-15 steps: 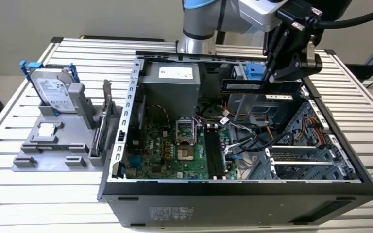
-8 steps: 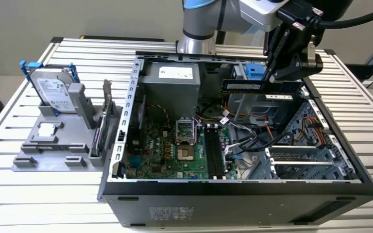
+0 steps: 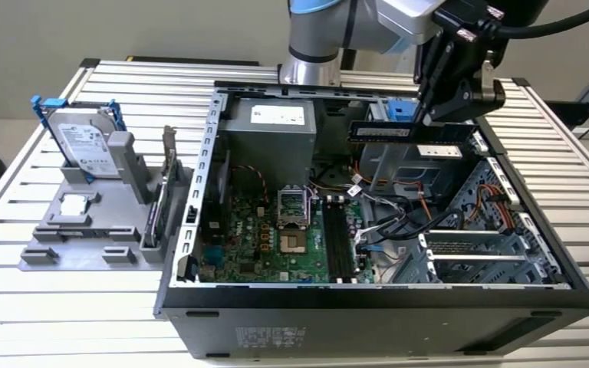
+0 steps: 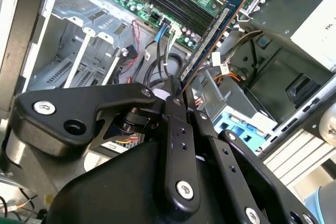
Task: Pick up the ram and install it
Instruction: 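Pick up the ram and move it above insertion slot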
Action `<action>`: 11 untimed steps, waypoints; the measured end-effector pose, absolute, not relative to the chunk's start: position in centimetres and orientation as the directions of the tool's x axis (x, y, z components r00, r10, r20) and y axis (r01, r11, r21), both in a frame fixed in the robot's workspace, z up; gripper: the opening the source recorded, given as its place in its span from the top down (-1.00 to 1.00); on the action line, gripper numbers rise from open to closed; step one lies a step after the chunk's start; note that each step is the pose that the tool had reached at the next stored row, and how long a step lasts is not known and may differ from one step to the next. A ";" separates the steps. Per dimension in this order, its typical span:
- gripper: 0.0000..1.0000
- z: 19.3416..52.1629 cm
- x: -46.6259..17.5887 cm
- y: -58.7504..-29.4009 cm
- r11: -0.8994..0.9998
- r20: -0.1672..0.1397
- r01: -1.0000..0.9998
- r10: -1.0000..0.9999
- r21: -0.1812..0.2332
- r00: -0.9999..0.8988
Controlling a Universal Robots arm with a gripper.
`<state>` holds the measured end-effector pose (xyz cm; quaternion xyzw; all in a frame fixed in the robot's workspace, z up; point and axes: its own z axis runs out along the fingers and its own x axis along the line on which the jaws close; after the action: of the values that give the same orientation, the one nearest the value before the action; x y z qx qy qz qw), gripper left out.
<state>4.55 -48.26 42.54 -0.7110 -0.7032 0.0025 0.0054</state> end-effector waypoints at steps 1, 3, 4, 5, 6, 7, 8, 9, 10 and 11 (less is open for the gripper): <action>1.00 42.5 4.5 -48.1 -0.011 0.004 1.000 1.000 -0.011 0.011; 1.00 42.5 4.5 -47.8 -0.011 0.004 1.000 1.000 -0.011 0.011; 1.00 42.5 4.5 -47.7 -0.011 0.004 1.000 1.000 -0.011 0.011; 1.00 42.5 4.5 -47.5 -0.011 0.004 1.000 1.000 -0.011 0.011; 1.00 42.5 4.5 -47.4 -0.011 0.004 1.000 1.000 -0.011 0.011; 1.00 42.5 4.5 -47.3 -0.011 0.004 1.000 1.000 -0.011 0.011; 1.00 42.5 4.5 -47.1 -0.011 0.004 1.000 1.000 -0.011 0.011; 1.00 42.5 4.5 -46.9 -0.011 0.004 1.000 1.000 -0.011 0.011; 1.00 42.5 4.5 -46.8 -0.011 0.004 1.000 1.000 -0.011 0.011; 1.00 42.5 4.5 -46.7 -0.011 0.004 1.000 1.000 -0.011 0.011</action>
<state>4.55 -46.65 42.52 -0.7110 -0.7032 0.0025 0.0054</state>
